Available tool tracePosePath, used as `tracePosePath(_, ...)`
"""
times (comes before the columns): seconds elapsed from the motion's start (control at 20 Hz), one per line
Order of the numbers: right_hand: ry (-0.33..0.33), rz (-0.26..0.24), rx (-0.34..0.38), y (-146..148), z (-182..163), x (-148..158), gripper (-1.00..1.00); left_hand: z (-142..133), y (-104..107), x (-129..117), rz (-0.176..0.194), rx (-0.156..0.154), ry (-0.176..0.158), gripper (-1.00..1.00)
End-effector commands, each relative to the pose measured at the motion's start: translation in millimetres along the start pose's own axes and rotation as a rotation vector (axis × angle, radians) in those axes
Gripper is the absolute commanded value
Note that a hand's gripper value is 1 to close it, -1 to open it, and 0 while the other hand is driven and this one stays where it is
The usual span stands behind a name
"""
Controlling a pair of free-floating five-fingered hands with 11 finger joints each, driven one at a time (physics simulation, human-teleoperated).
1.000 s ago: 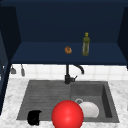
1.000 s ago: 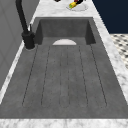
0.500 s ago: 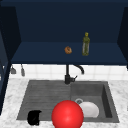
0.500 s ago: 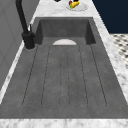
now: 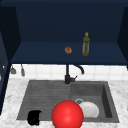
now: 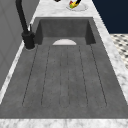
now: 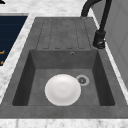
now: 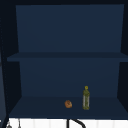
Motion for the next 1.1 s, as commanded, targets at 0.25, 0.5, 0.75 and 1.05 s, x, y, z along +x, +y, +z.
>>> tracePosePath(0.25, 0.023, 0.073, 0.281, -6, 10, 2, -1.0, 0, 0, 0, 0.0, 0.0, 0.0, 0.0)
tracePosePath(0.5, 0.027, -0.022, 0.402, -4, 7, 3, -1.0, 0, 0, 0, 0.0, 0.0, 0.0, 0.0)
tracePosePath(0.75, 0.06, -0.087, 0.487, 4, -4, 10, -1.0, 0, 0, 0, 0.0, 0.0, 0.0, 0.0)
tracePosePath(1.05, 0.08, -0.096, 0.548, 6, -2, 9, -1.0, 0, 0, 0, 0.0, 0.0, 0.0, 0.0)
